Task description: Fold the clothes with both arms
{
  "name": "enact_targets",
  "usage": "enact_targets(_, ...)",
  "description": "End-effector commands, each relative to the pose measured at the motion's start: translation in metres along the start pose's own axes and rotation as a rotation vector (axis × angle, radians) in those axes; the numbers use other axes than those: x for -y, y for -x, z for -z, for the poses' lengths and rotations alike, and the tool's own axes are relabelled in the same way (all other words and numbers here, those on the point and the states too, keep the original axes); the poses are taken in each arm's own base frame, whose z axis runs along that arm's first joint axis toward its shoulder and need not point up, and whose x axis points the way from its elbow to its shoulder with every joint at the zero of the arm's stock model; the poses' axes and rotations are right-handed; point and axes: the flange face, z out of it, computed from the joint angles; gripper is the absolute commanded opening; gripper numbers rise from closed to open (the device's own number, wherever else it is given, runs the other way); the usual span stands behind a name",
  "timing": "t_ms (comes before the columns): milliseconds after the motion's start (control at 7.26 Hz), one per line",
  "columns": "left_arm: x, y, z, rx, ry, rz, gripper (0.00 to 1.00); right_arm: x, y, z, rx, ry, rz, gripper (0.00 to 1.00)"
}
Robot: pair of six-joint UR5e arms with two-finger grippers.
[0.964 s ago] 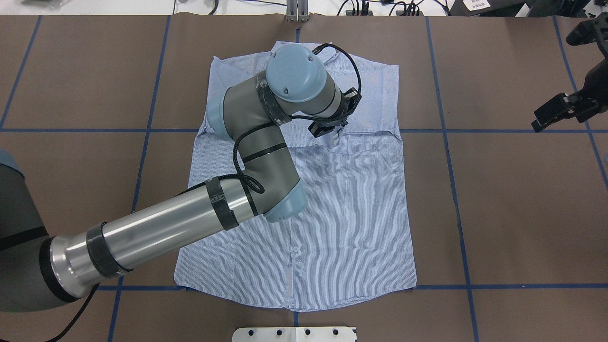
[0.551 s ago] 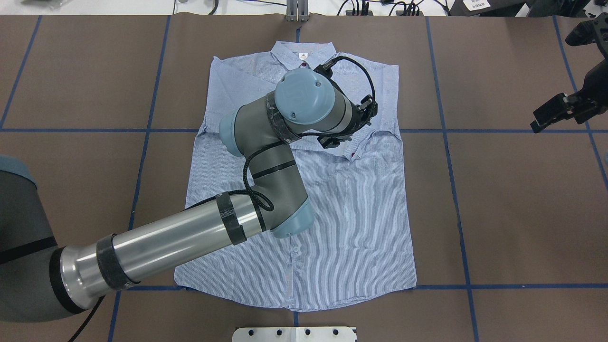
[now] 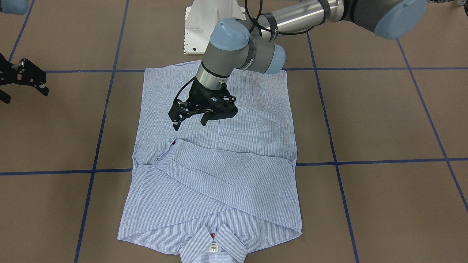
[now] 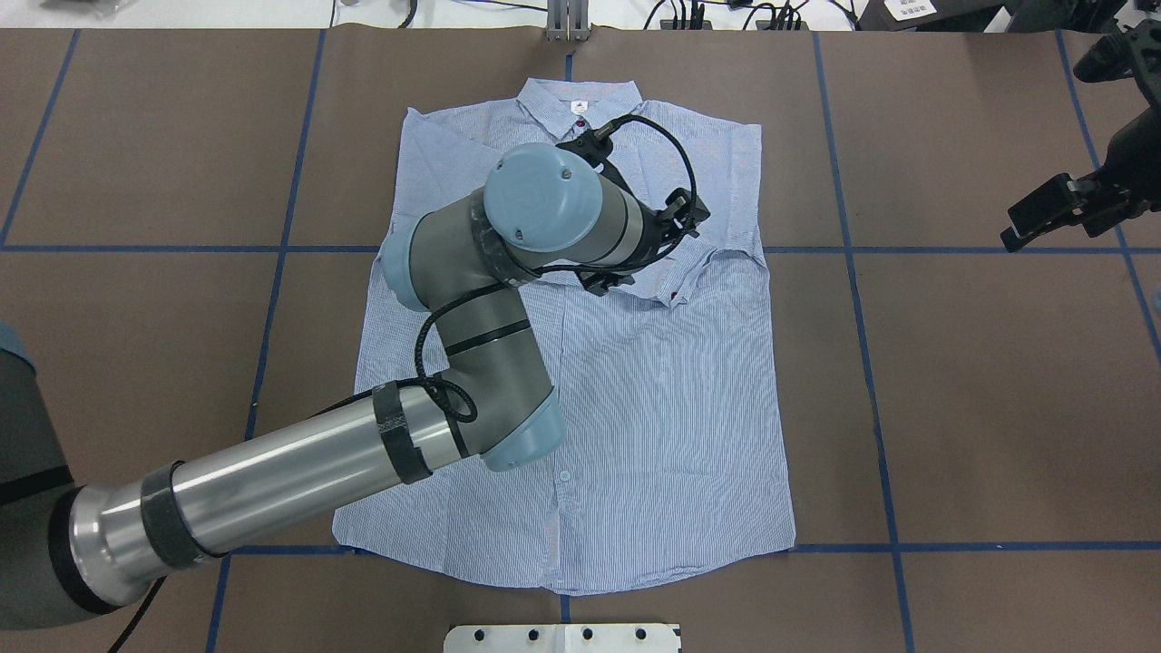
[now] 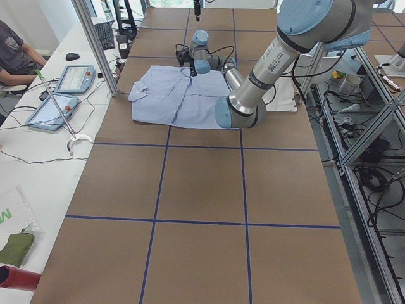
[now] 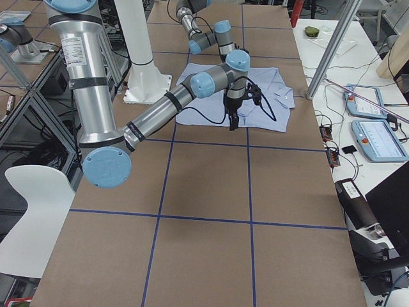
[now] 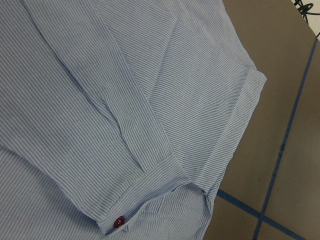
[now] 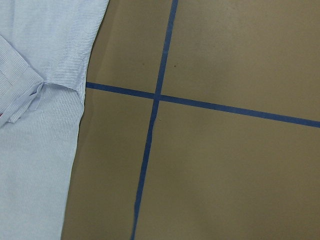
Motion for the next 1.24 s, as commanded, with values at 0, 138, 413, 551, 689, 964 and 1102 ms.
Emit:
enact_targets(0,0.008,0.058,0.07,0.05,-0.02,-0.179,1.0,-0.018,0.035,-0.031,0.058,-0.027,-0.061,1.0)
enact_targets(138,0.015,0.073,0.101,0.07,-0.035,-0.224,1.0,-0.034,0.053,-0.054,0.067,-0.051,-0.089,1.0)
enact_targets(413,0.013,0.08,0.139,0.085,-0.043,-0.257,1.0,-0.084,0.08,-0.105,0.113,-0.063,-0.137,1.0)
enact_targets(551,0.012,0.081,0.149,0.091,-0.046,-0.257,1.0,-0.102,0.098,-0.125,0.108,-0.036,-0.145,1.0)
enact_targets(689,0.011,0.08,0.159,0.1,-0.047,-0.268,1.0,-0.123,0.122,-0.142,0.099,-0.028,-0.152,1.0)
enact_targets(964,0.006,0.078,0.177,0.094,-0.047,-0.273,1.0,-0.184,0.18,-0.18,0.078,-0.029,-0.195,1.0)
enact_targets(1102,0.004,0.083,0.181,0.093,-0.046,-0.274,1.0,-0.209,0.197,-0.195,0.067,-0.031,-0.192,1.0)
